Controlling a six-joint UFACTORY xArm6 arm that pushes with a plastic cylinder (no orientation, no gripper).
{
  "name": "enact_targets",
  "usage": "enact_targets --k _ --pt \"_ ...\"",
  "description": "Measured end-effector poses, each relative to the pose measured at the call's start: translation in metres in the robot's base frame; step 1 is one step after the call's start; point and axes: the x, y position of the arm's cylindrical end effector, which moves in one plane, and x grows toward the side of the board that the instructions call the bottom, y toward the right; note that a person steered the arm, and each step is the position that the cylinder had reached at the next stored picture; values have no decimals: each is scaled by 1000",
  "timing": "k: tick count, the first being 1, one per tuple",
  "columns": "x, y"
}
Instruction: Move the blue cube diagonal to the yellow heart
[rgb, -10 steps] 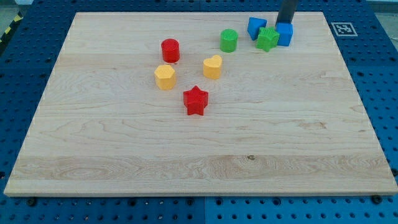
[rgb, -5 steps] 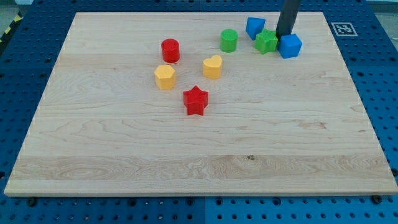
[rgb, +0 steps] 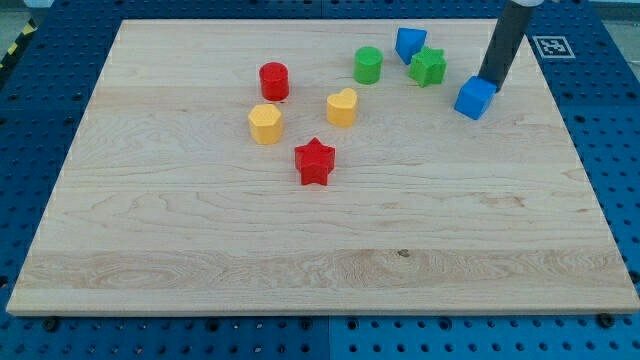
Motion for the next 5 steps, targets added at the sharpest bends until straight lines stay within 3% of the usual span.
enact_targets --k 5 --pt "63 -50"
